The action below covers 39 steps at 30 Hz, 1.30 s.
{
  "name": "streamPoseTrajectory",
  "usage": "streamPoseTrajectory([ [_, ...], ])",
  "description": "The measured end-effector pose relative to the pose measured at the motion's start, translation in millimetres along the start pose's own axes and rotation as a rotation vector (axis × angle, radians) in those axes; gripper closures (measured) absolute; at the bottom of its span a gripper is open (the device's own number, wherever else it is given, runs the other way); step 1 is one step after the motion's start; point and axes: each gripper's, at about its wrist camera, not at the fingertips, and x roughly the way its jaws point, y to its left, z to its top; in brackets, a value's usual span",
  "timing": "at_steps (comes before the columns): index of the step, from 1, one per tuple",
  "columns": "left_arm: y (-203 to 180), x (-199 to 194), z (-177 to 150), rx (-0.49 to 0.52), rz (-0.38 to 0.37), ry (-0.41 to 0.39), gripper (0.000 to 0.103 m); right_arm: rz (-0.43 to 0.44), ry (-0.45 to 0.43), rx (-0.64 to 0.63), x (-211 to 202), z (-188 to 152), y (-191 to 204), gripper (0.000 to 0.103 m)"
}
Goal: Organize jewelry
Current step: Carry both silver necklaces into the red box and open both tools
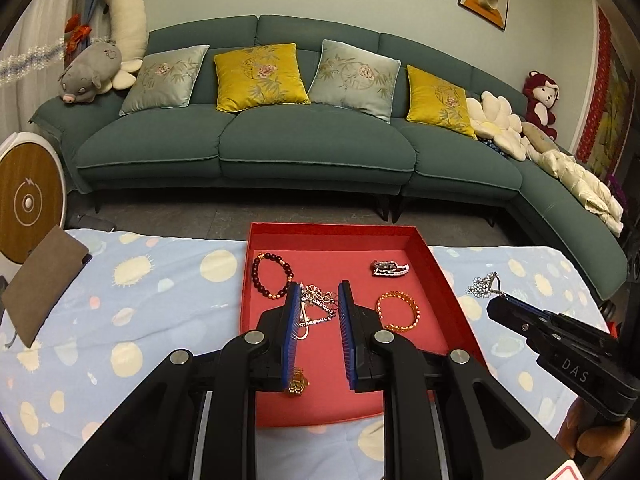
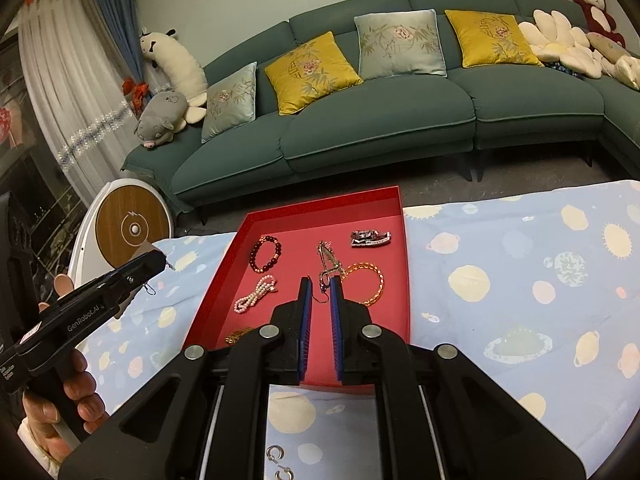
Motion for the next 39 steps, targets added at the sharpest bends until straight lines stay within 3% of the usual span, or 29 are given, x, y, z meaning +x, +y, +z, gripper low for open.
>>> streamPoseTrajectory([
  [13, 7, 66, -13, -0.004, 0.044, 0.106, 0.087, -0.052, 0.102, -0.070, 60, -10, -2, 0.094],
  [39, 5, 95, -26, 0.001, 0.046, 0.160, 0.087, -0.061, 0.157, -0.082, 84, -20, -4, 0.094],
])
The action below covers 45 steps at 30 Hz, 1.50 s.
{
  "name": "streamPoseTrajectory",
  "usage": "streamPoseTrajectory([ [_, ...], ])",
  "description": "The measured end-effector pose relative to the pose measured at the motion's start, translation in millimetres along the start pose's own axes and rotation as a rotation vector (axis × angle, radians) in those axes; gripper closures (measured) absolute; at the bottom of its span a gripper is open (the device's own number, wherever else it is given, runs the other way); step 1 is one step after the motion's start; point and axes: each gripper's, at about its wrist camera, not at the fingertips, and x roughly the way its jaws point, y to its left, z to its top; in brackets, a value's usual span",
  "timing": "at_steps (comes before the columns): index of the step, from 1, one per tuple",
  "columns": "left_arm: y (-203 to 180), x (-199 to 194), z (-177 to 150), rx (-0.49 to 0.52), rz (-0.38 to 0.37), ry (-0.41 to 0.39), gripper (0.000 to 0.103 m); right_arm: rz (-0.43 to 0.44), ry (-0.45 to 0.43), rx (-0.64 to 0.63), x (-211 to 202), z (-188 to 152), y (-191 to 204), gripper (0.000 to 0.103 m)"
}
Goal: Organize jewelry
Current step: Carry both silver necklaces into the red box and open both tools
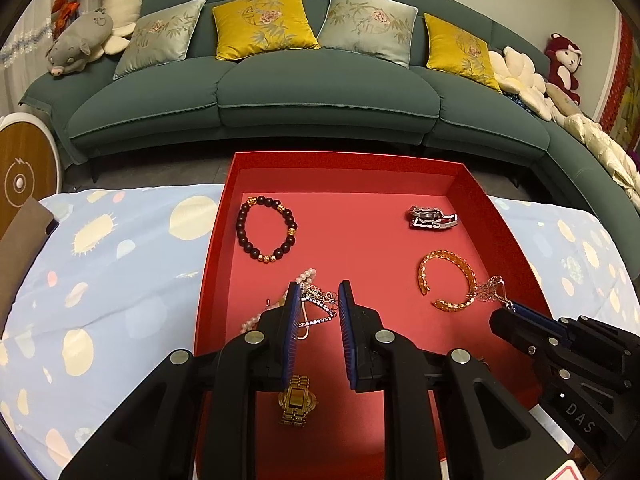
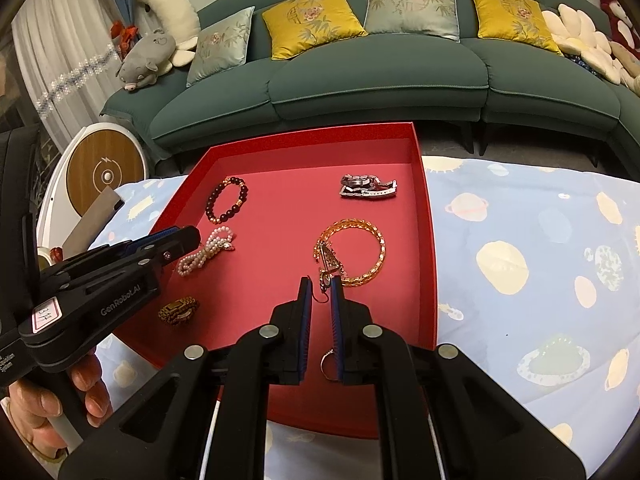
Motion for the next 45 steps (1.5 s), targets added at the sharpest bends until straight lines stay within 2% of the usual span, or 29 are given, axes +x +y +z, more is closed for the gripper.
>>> streamPoseTrajectory([
  [37, -5, 7, -5, -0.005, 0.035, 0.030, 0.085, 0.006, -0.011, -0.009, -4, -3, 5, 0.093],
  [40, -4, 8, -5, -0.011, 0.049, 0.027, 0.081, 0.003, -0.016, -0.007, -5, -4, 6, 0.093],
  [42, -3, 8, -5, -0.015, 0.056, 0.027, 0.075, 0.002, -0.016, -0.007, -7, -3, 5, 0.093],
  [44, -2, 5, -5, -0.023, 0.071, 0.016, 0.057, 0.000, -0.020, -0.005, -9, -3, 5, 0.092],
  [45, -2, 3, -4, -0.027, 0.075, 0.007, 0.055, 0.000, -0.022, -0.003, -10, -3, 5, 0.092],
])
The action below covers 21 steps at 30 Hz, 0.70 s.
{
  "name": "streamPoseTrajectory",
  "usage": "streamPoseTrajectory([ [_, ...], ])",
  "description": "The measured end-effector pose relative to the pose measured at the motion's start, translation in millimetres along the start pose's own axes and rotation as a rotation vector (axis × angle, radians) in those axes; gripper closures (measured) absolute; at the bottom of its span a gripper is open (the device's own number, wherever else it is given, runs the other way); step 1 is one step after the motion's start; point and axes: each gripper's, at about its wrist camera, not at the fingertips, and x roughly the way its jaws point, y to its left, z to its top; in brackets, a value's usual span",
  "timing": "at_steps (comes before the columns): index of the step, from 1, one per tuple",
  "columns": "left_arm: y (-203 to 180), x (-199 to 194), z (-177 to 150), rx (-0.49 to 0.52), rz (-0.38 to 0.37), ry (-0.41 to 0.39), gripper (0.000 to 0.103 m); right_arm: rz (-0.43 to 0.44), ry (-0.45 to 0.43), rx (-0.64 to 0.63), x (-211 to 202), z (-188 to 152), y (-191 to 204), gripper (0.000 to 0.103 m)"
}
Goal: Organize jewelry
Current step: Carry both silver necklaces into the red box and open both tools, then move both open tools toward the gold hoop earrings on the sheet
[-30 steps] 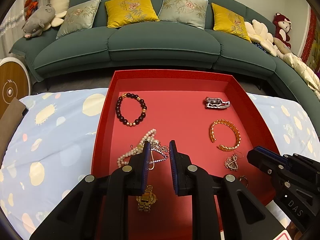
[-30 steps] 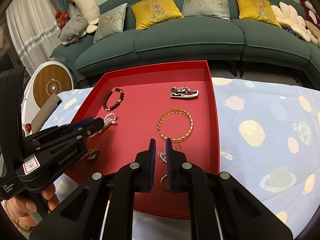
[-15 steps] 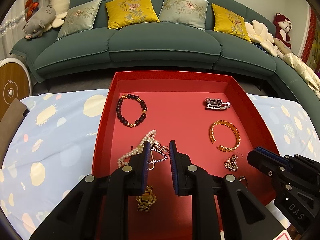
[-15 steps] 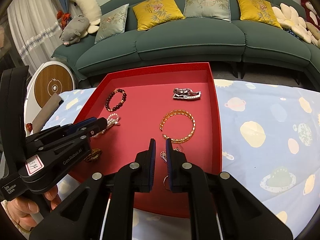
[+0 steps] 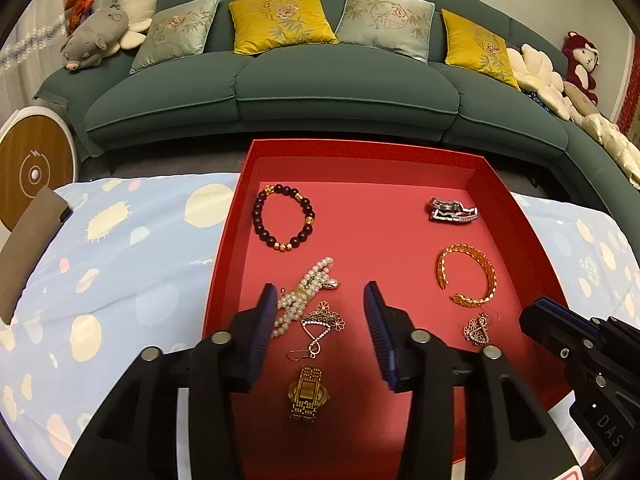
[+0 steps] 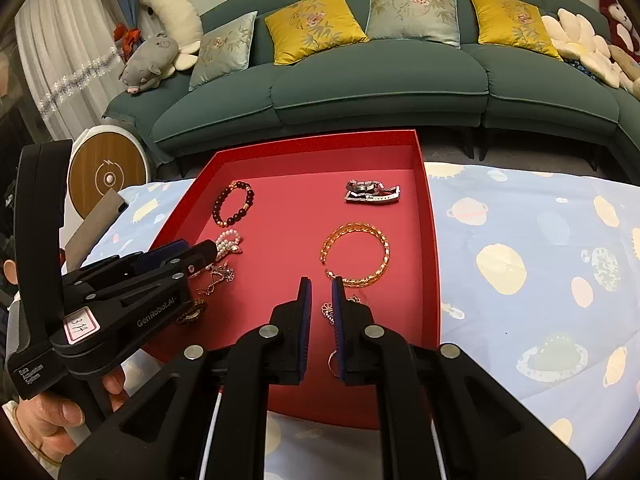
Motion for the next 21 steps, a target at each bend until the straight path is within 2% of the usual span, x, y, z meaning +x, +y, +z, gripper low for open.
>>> streamPoseTrajectory([
  [3, 1, -14, 2, -0.007, -0.006, -0.019, 0.053, -0.007, -0.013, 0.010, -9, 0, 0, 0.089],
  [5, 2, -30, 3, -0.004, -0.019, -0.035, 0.053, -0.012, -0.037, 0.020, -21, -1, 1, 0.070],
  [9, 5, -71, -4, 0.032, 0.003, -0.082, 0.052, -0.012, -0.081, 0.019, -53, -8, 8, 0.066],
  [11, 9, -91, -13, 0.029, 0.013, -0.091, 0.048, -0.007, -0.091, 0.007, -72, -19, 13, 0.053],
  [14, 20, -118, -39, 0.007, 0.012, -0.089, 0.045, -0.009, -0.087, -0.006, -94, -39, 21, 0.045],
  [17, 29, -135, -69, 0.018, 0.044, -0.063, 0.045, 0.031, -0.057, 0.011, -107, -63, 28, 0.040],
  [21, 43, -153, -103, -0.018, 0.036, -0.029, 0.045, 0.034, 0.000, -0.005, -109, -104, 40, 0.038],
])
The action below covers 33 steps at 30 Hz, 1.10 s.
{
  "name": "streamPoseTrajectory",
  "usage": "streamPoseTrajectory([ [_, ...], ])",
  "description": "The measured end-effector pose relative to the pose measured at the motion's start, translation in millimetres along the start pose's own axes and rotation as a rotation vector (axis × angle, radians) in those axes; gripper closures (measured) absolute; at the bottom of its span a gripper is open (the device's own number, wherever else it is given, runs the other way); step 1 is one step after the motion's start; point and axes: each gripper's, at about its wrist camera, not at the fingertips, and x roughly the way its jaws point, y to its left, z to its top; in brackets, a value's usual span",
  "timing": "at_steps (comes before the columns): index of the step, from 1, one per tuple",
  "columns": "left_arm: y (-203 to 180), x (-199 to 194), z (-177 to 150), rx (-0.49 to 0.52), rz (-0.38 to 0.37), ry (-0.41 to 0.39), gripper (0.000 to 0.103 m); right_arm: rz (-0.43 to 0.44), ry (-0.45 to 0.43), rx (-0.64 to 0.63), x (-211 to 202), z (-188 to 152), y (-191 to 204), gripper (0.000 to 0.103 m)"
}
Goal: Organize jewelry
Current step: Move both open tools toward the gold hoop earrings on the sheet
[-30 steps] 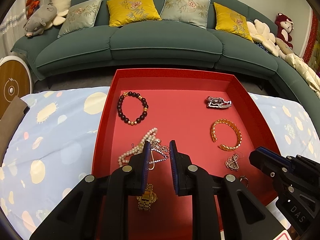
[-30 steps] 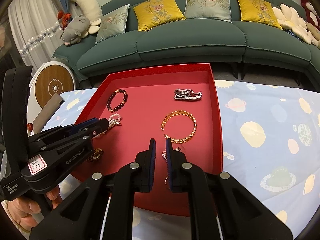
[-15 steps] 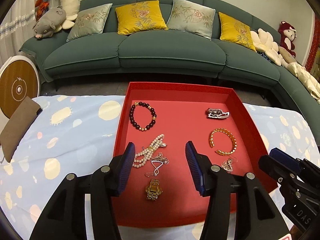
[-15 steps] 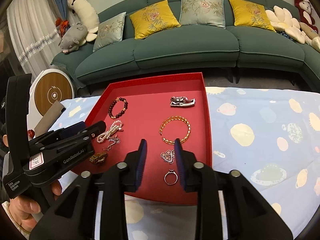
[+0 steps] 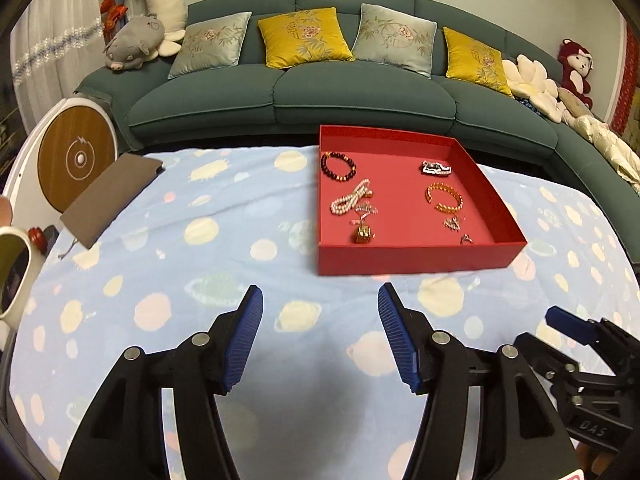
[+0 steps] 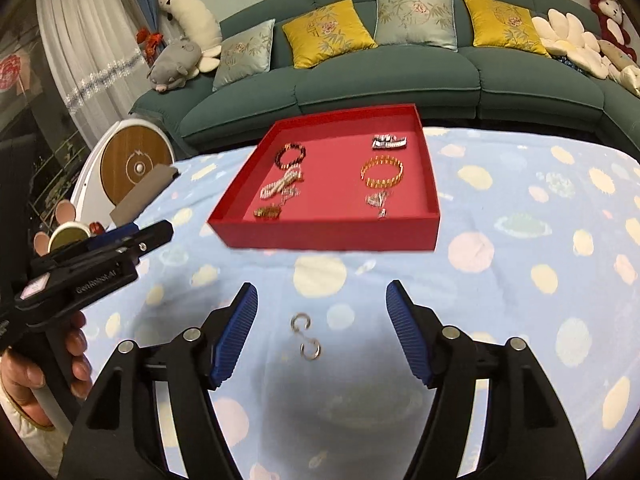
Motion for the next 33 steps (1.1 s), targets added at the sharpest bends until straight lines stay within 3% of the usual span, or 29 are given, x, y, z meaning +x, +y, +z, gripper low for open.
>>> streamPoseTrajectory([
  [4, 8, -3, -24, -0.015, 0.001, 0.020, 0.045, -0.014, 0.066, -0.045, 17, -28, 10, 0.038],
  [9, 7, 9, -39, 0.043, 0.023, 0.051, 0.045, -0.045, 0.092, -0.106, 32, -46, 19, 0.039],
  [33, 5, 33, -48, 0.070, 0.024, 0.104, 0.045, -0.087, 0.106, -0.176, 58, -47, 25, 0.067],
])
